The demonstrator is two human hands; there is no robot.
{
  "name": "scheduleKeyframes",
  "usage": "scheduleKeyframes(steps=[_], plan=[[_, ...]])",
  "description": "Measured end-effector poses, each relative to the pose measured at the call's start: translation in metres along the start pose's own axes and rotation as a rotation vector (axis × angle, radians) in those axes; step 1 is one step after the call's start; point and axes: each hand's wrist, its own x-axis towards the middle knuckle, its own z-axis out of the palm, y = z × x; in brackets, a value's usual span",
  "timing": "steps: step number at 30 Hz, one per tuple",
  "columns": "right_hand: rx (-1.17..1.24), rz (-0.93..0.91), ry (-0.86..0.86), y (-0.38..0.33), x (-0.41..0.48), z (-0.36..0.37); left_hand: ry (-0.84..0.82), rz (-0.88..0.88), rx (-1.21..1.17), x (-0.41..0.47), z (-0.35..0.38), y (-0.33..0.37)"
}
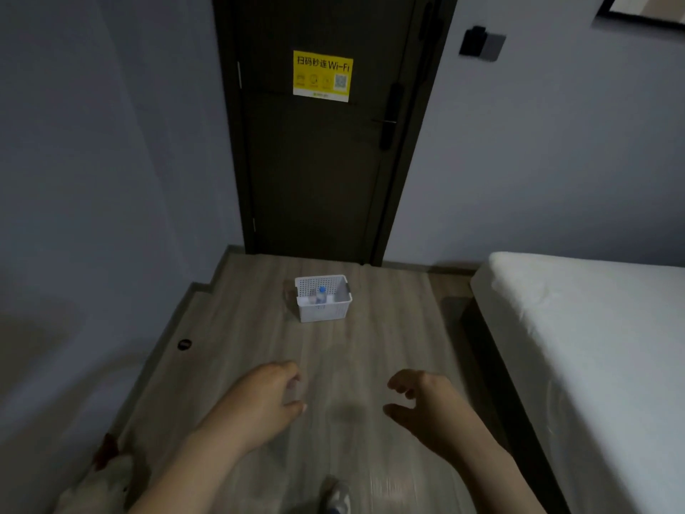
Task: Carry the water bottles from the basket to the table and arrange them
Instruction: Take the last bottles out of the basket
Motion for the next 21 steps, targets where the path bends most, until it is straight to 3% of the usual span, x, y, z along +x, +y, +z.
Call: scheduleKeyframes(steps=[10, 21], plan=[[-0.022, -0.084, -0.026, 0.031, 0.198, -0.068, 0.039, -0.125, -0.005, 0.193, -0.050, 0.002], [-0.077, -0.115, -0.099, 0.025, 0.383, -0.085, 0.072, -0.153, -0.119, 0.359, -0.093, -0.039]])
